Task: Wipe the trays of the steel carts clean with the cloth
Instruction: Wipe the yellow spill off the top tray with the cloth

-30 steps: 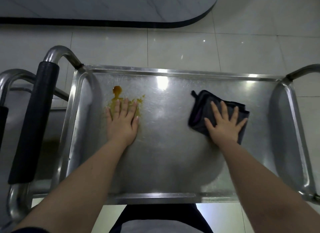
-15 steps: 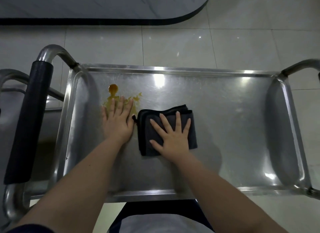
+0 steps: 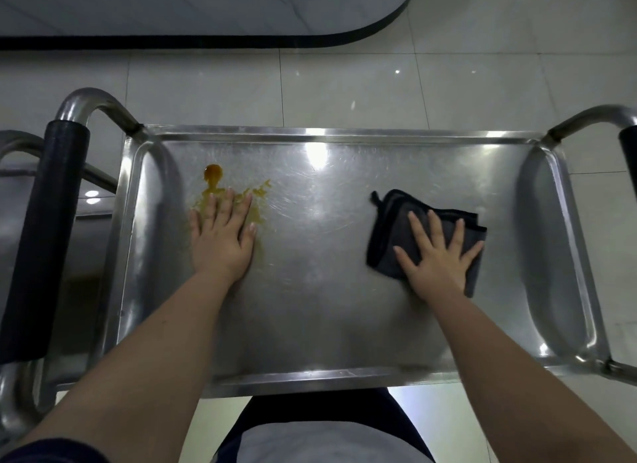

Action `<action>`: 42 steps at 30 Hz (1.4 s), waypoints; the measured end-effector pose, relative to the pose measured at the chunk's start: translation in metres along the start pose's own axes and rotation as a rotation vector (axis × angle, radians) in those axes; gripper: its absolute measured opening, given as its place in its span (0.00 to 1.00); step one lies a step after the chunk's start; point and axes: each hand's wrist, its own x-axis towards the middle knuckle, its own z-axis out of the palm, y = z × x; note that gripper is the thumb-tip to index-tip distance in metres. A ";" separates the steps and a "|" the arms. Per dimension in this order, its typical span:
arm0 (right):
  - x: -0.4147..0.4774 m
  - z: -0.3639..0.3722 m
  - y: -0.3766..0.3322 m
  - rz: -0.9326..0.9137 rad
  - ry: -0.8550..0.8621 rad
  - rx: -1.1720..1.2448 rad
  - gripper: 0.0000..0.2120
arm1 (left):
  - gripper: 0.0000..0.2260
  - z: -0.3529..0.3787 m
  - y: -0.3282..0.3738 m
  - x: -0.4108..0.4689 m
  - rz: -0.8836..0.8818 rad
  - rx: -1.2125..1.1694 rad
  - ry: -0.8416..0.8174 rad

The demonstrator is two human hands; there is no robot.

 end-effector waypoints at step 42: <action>-0.107 0.033 -0.143 -0.662 0.039 -0.019 0.34 | 0.24 -0.005 -0.031 0.000 -0.062 0.028 -0.005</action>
